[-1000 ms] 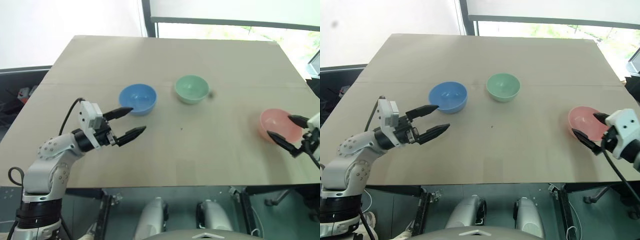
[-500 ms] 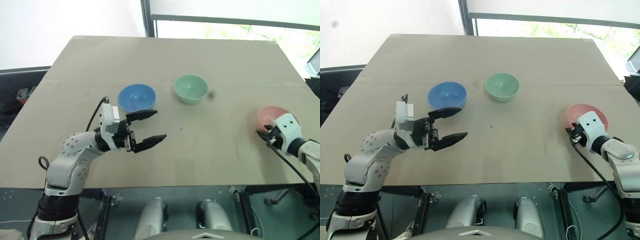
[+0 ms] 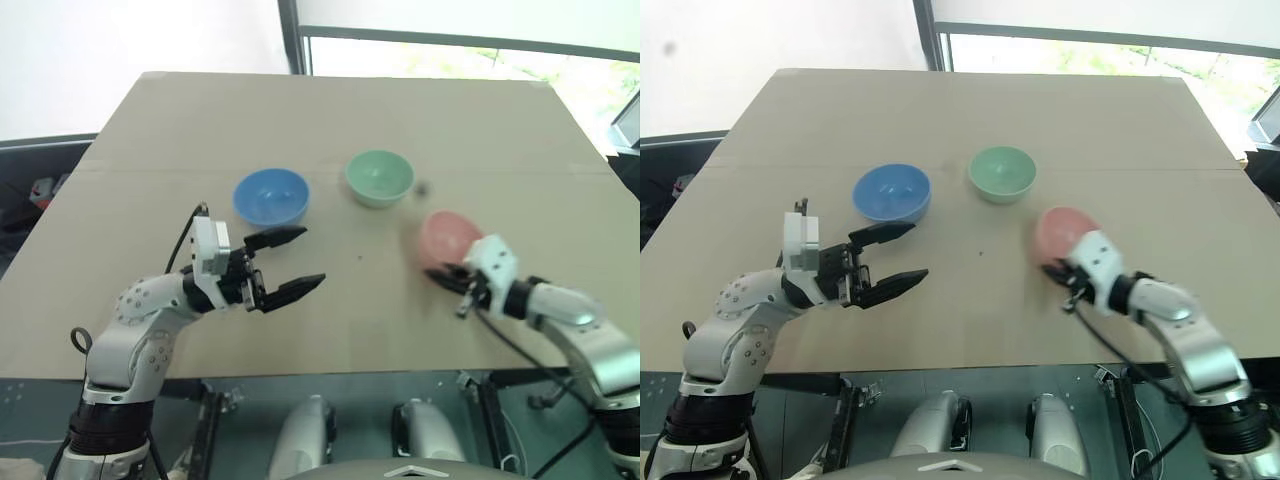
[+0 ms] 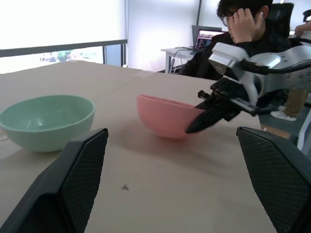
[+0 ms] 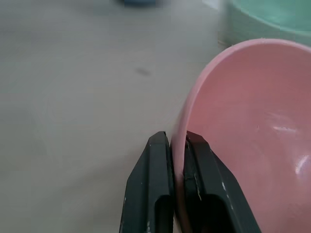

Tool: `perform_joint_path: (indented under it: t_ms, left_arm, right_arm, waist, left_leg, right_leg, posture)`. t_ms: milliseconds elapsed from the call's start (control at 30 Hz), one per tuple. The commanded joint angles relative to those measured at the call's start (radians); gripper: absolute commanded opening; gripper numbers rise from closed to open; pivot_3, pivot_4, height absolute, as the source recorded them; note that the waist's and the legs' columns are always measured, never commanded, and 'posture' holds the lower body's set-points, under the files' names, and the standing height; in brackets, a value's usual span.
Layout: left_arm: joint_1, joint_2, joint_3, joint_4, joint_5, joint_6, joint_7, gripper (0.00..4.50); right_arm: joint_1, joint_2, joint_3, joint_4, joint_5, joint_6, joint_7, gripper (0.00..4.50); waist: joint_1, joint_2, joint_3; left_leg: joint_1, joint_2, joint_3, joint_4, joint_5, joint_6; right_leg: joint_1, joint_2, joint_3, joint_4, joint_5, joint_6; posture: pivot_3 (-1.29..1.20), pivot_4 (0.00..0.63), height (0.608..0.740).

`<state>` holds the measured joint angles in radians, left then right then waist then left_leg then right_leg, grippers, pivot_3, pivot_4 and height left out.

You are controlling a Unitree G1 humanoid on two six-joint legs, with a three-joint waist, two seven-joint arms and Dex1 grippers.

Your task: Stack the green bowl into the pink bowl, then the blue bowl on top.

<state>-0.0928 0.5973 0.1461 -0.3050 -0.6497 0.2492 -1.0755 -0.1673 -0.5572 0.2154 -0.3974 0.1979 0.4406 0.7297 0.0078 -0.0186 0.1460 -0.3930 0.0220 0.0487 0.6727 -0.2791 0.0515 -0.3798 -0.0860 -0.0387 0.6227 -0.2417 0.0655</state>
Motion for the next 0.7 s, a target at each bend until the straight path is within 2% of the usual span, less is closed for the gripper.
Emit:
perform_joint_path:
  t_ms: [33, 133, 167, 233, 333, 400, 533, 600, 700]
  left_arm:
    - [0.011, -0.015, -0.004, -0.034, 0.025, -0.042, 0.02, 4.5]
    - [0.016, -0.02, -0.004, -0.039, 0.04, -0.054, 0.031, 4.5]
    - [0.021, -0.021, -0.002, -0.046, 0.041, -0.055, 0.036, 4.5]
    - [0.037, -0.02, 0.003, -0.062, 0.041, -0.057, 0.044, 4.5]
    - [0.062, -0.017, 0.011, -0.077, 0.043, -0.062, 0.059, 4.5]
    - [0.077, -0.017, 0.015, -0.09, 0.042, -0.065, 0.069, 4.5]
    - [0.096, -0.024, 0.009, -0.11, 0.042, -0.066, 0.092, 4.5]
    - [0.101, -0.028, -0.002, -0.117, 0.046, -0.069, 0.1, 4.5]
    - [0.091, -0.034, -0.014, -0.113, 0.052, -0.071, 0.108, 4.5]
  right_arm:
    - [-0.112, 0.067, 0.15, 0.122, -0.121, -0.088, 0.0, 0.03]
    - [-0.189, 0.106, 0.189, 0.223, -0.13, -0.1, 0.047, 0.03]
    - [-0.199, 0.103, 0.194, 0.235, -0.127, -0.107, 0.07, 0.75]
    - [-0.213, 0.107, 0.187, 0.249, -0.105, -0.115, 0.1, 1.43]
    - [-0.215, 0.091, 0.162, 0.229, -0.101, -0.114, 0.113, 2.87]
    - [-0.203, 0.059, 0.132, 0.169, -0.062, -0.077, 0.149, 3.56]
    - [-0.273, 0.059, -0.027, 0.079, 0.113, 0.051, 0.154, 3.56]
    - [-0.364, 0.049, -0.069, 0.153, 0.091, 0.014, 0.137, 3.56]
    - [-0.5, 0.035, -0.064, 0.39, -0.024, -0.175, 0.109, 3.56]
  waist:
    - [-0.001, -0.001, -0.001]
    - [0.004, -0.003, -0.002]
    - [0.005, -0.003, -0.002]
    - [0.006, -0.003, -0.002]
    - [0.004, -0.002, -0.001]
    - [0.005, -0.001, -0.001]
    - [0.005, -0.001, 0.0]
    - [0.001, -0.001, 0.0]
    - [0.0, -0.001, 0.0]
  left_leg:
    - [0.0, 0.0, 0.0, 0.001, 0.0, 0.0]
    - [0.001, 0.0, 0.0, 0.002, 0.0, 0.0]
    - [0.001, 0.0, -0.001, 0.001, 0.0, 0.0]
    - [0.0, 0.0, -0.001, 0.001, 0.0, 0.0]
    - [-0.002, 0.0, 0.0, 0.001, 0.0, 0.0]
    - [-0.002, 0.0, 0.0, 0.0, 0.0, 0.0]
    - [-0.002, 0.0, -0.001, 0.0, 0.0, 0.0]
    - [-0.002, 0.0, 0.0, 0.0, 0.0, 0.0]
    - [0.0, 0.0, 0.0, 0.0, 0.0, 0.0]
  right_leg:
    - [0.0, 0.0, 0.0, 0.0, 0.0, 0.0]
    - [0.0, 0.0, 0.0, 0.002, 0.0, 0.0]
    - [0.0, 0.0, 0.0, 0.002, 0.0, 0.0]
    - [0.0, 0.0, -0.001, 0.002, 0.0, 0.0]
    - [-0.002, 0.0, -0.001, 0.001, 0.0, 0.0]
    - [-0.002, 0.0, -0.001, 0.001, 0.0, 0.0]
    - [-0.002, 0.0, -0.001, 0.001, 0.0, 0.0]
    - [-0.002, 0.0, -0.001, 0.001, 0.0, 0.0]
    - [-0.002, 0.0, -0.001, 0.002, 0.0, 0.0]
  posture:
    - [0.0, 0.15, 0.74]
    - [0.0, 0.15, 0.74]
    - [0.0, 0.15, 0.74]
    - [0.0, 0.15, 0.74]
    - [0.0, 0.15, 0.74]
    - [0.0, 0.15, 0.74]
    - [0.0, 0.15, 0.74]
    - [0.0, 0.15, 0.74]
    - [0.0, 0.15, 0.74]
